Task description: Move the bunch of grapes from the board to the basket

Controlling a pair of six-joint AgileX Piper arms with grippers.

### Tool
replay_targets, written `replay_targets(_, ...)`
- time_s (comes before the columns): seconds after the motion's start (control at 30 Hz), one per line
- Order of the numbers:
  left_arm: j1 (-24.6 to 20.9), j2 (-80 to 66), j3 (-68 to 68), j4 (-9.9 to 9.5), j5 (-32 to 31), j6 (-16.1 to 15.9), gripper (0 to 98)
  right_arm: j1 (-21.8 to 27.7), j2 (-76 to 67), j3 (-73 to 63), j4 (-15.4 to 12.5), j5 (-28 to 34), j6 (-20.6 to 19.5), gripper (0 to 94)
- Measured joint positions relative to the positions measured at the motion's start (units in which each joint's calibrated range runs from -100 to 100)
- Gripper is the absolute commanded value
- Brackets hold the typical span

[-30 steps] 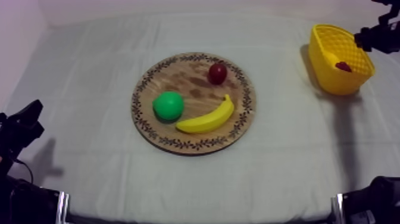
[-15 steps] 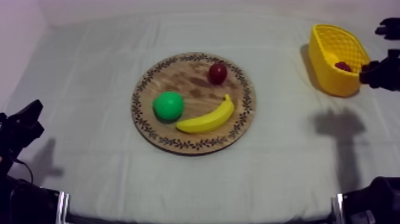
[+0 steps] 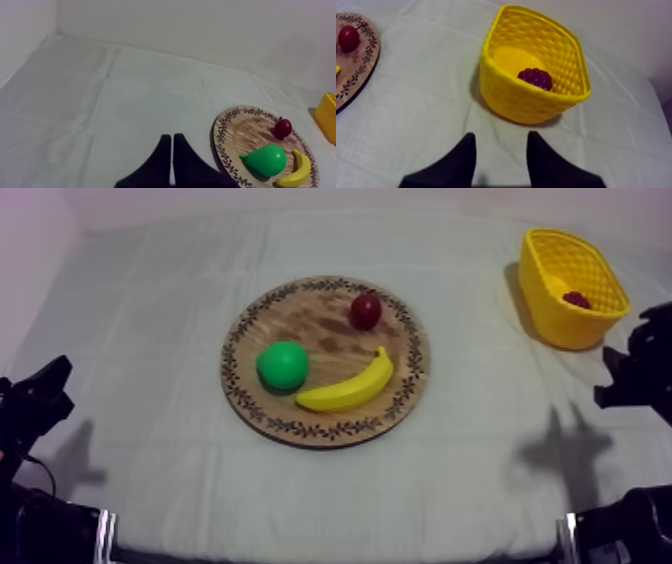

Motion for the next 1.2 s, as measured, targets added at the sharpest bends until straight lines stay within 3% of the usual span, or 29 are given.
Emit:
replay_targets(0.17, 0.0, 0.0, 0.0, 0.0, 0.0, 0.0, 0.1, -1.8, -8.5, 4.2, 0.8, 3.3, -2.2, 8.2)
replay_targets(0.3, 0.0, 0.0, 0.0, 0.0, 0.0, 0.0, 0.1, -2.7, -15.0, 4.9, -0.5, 6.5, -3.0, 2.5)
replay_targets(0.67, 0.0, 0.0, 0.0, 0.0, 0.0, 0.0, 0.1, -4.4, -26.6, 5.0, -3.9, 17.2, -5.4, 0.7)
replay_targets(0.73, 0.0, 0.0, 0.0, 0.0, 0.0, 0.0, 0.1, -4.5, -26.7, 5.0, -3.9, 18.5, -5.7, 4.8)
replay_targets(0.8, 0.0, 0.0, 0.0, 0.0, 0.0, 0.0, 0.1, -4.6, -26.7, 5.0, -3.9, 18.7, -5.7, 8.1)
replay_targets(1.2, 0.0, 0.0, 0.0, 0.0, 0.0, 0.0, 0.1, -4.6, -26.9, 5.0, -3.6, 19.2, -2.0, 0.7)
